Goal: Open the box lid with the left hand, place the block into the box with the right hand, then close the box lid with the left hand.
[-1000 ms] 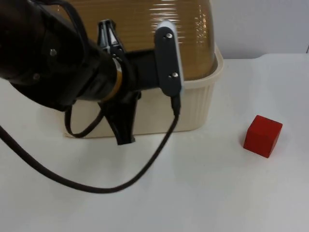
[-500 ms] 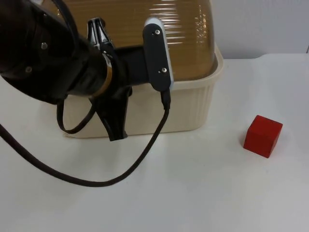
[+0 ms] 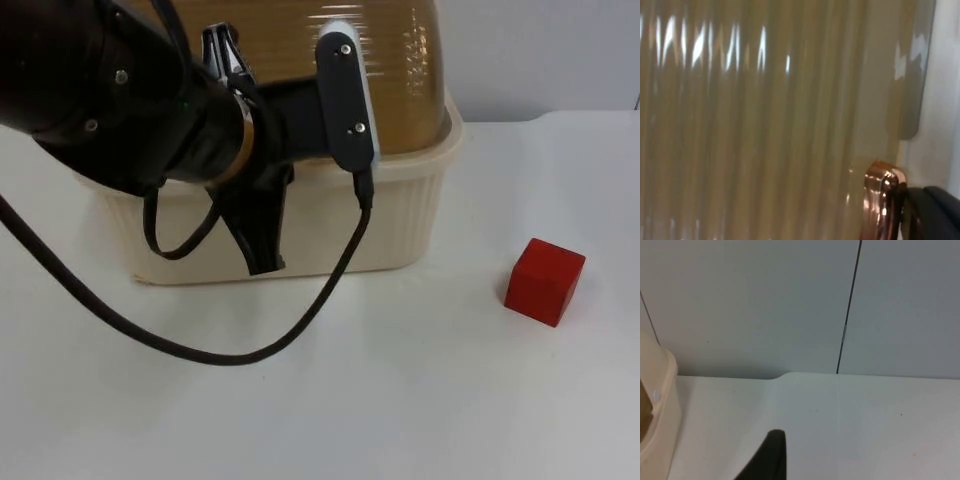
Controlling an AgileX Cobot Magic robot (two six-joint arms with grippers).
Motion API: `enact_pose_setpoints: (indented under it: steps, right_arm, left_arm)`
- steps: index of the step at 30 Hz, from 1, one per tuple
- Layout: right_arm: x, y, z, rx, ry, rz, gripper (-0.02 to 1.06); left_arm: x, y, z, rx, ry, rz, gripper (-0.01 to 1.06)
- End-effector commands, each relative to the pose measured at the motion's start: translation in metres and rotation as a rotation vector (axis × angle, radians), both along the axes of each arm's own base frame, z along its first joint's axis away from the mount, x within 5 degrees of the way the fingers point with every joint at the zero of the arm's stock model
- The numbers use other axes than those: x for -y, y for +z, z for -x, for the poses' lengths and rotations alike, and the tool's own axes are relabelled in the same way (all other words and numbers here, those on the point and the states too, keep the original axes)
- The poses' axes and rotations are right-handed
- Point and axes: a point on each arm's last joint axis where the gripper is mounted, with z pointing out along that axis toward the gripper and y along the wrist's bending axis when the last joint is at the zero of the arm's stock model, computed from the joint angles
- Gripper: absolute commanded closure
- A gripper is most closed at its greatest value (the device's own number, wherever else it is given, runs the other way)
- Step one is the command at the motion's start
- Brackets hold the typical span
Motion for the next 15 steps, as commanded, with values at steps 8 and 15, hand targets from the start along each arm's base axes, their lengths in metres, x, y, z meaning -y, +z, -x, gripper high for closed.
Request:
enact_pose_setpoints:
  steps: [8,15]
  right_arm:
    - [0.001,0.003,0.001,0.017,-0.002,0.016,-0.01]
    - [0.001,0.003,0.001,0.017,-0.002,0.018,-0.01]
  left_arm:
    - [-0.005,0.011,-0.007,0.076,0.055,-0.039,1.05]
    - [-0.001,0.035,-0.021,0.176,0.102,-0.026,1.05]
